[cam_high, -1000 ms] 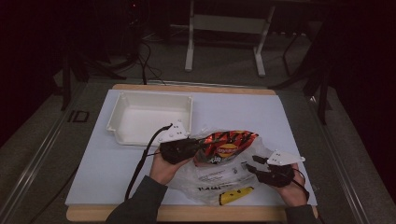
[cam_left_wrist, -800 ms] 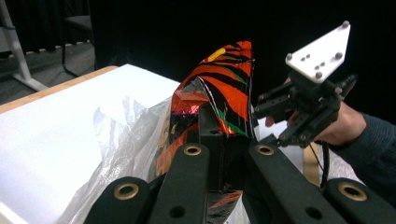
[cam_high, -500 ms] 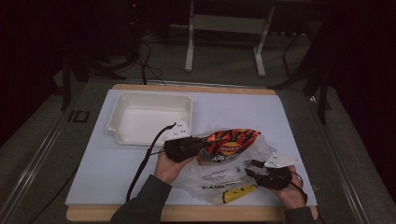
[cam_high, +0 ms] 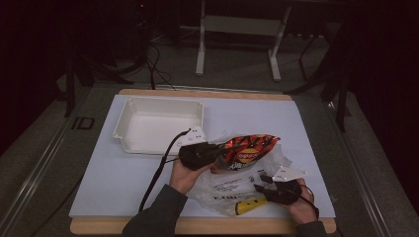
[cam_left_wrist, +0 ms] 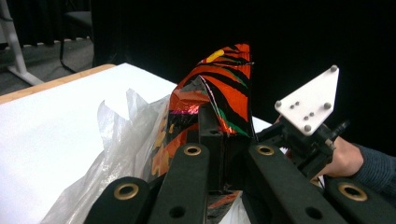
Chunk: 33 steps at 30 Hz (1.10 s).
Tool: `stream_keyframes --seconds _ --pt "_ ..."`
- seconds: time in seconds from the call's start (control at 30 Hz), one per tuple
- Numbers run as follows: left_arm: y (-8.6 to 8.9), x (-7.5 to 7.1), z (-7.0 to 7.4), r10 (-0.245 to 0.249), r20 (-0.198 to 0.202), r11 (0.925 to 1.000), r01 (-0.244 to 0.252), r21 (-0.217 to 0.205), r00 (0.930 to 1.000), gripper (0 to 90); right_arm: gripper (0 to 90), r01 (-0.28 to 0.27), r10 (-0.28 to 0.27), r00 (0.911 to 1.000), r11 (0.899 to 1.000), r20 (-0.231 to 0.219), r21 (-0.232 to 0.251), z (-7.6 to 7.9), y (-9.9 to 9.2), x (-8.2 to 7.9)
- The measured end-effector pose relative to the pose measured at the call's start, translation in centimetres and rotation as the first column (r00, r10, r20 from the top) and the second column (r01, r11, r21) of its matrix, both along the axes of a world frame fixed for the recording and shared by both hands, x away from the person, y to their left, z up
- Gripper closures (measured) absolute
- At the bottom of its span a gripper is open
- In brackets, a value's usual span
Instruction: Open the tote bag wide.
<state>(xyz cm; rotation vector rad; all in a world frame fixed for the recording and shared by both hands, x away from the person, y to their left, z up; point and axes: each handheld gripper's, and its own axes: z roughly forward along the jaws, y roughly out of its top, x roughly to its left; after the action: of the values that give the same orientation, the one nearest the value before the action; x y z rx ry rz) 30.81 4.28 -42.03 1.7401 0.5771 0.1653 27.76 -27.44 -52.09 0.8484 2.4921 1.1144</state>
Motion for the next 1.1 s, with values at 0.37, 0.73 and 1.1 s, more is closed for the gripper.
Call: stream_keyframes --seconds 0.37,0.73,1.1 --pt "-0.7 -0.2 1.2 -0.028 0.014 0.9986 0.029 -0.044 0.9995 89.7 55.0 -0.004 0.004 1.0 1.0 0.002 0.005 0.0 0.2 -0.1" --pt "-0.4 -0.7 2.4 -0.05 0.026 0.9949 0.052 -0.086 0.9984 89.7 55.0 0.004 -0.004 1.0 1.0 0.008 0.015 0.1 -0.1 -0.1" --pt "0.6 -1.7 3.8 -0.058 0.044 0.9933 0.062 -0.097 0.9974 89.6 54.9 0.009 -0.009 0.9999 1.0 0.01 0.018 0.1 -0.1 -0.1"
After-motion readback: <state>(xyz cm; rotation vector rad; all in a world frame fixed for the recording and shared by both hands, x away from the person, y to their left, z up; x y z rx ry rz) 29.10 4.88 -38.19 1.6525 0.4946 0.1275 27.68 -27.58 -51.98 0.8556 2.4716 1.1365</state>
